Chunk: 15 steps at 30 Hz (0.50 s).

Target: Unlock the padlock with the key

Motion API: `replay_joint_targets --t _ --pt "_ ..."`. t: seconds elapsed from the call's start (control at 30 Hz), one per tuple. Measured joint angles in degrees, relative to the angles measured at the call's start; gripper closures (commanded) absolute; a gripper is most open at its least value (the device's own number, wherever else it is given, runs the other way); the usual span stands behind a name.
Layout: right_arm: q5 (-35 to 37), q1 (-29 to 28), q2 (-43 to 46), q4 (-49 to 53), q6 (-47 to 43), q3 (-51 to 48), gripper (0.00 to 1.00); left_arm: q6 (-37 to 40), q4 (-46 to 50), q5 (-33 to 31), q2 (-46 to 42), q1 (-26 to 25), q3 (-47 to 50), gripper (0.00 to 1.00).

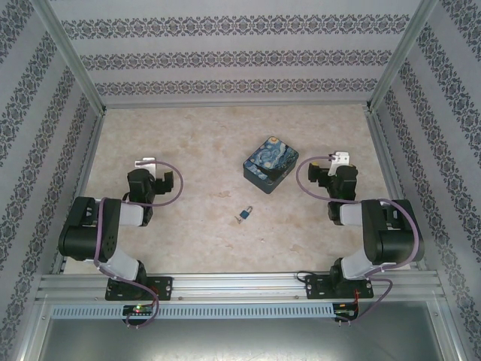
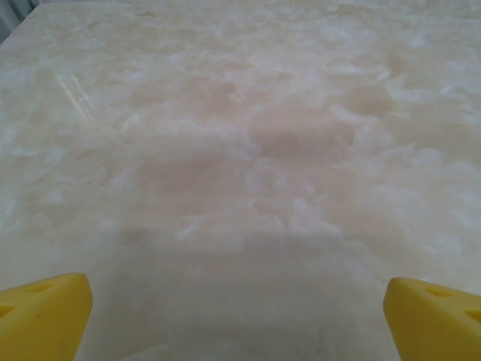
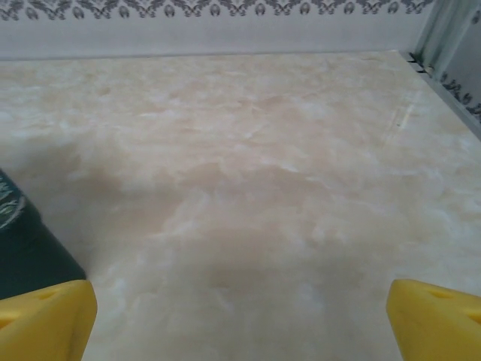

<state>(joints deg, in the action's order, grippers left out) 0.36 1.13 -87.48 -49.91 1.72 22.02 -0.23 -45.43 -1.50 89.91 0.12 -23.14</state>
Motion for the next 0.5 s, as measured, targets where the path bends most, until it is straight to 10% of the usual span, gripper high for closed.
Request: replay_joint_targets --t 0.5 --pt "0.7 -2.0 0.0 0.2 -0.2 0.0 0.02 0.0 0.0 1.9 0.0 0.0 -0.1 0.0"
